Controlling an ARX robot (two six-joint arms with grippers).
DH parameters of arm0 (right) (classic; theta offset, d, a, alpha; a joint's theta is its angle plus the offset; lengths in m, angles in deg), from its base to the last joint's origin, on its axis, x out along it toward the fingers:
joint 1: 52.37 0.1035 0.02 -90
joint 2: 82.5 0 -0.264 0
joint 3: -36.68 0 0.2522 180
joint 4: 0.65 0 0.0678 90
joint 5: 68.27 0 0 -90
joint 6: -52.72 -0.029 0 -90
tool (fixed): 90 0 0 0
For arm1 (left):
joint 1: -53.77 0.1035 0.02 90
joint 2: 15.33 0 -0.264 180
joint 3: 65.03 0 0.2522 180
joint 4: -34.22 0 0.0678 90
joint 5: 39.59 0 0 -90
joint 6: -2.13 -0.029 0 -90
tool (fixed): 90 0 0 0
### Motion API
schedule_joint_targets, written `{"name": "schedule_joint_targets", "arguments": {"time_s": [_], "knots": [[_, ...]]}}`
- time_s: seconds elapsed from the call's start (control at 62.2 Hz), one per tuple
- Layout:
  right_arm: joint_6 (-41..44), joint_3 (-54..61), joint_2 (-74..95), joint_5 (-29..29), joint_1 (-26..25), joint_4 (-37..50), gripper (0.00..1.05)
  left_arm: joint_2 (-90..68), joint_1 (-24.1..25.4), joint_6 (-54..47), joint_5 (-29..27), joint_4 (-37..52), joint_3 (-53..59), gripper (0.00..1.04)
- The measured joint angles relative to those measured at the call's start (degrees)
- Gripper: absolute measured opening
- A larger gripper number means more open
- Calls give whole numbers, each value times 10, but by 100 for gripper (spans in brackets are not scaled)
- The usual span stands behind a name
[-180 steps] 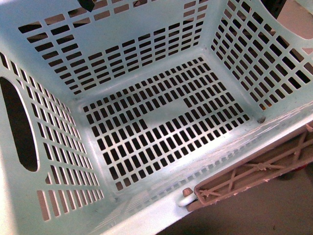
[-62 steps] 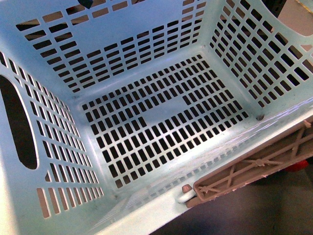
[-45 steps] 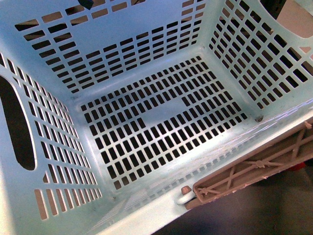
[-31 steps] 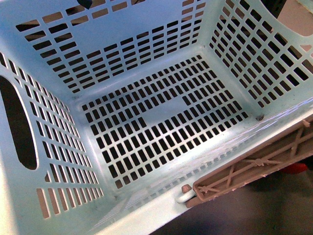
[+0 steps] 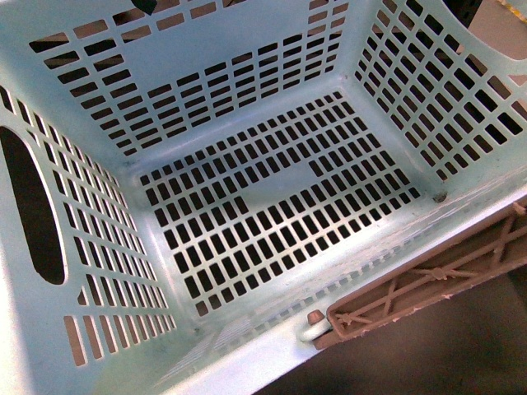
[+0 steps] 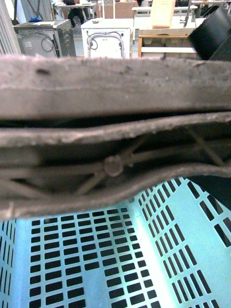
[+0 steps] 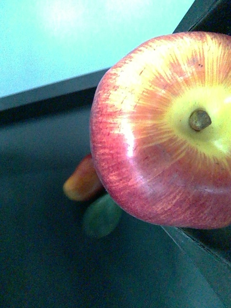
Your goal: Pick apple with right arm and hold basket with left
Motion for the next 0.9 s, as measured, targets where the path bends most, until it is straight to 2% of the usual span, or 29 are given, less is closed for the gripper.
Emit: {"name": "schedule_joint_targets", "arguments": {"time_s": [0.129,0.257,0.354,0.611,0.901], "knots": [[-21,-19,-107,4,29,-41,80,0,0,0,-1,0,0,16],[-53,-48,-170,36,72,-57,80,0,0,0,0,0,0,16],[-81,-66,-198,72,138,-70,80,0,0,0,-1,0,0,16],[-106,-71,-173,110,287,-48,80,0,0,0,1,0,0,16],[-125,-60,-87,118,344,-15,80,0,0,-1,-5,0,0,16]]}}
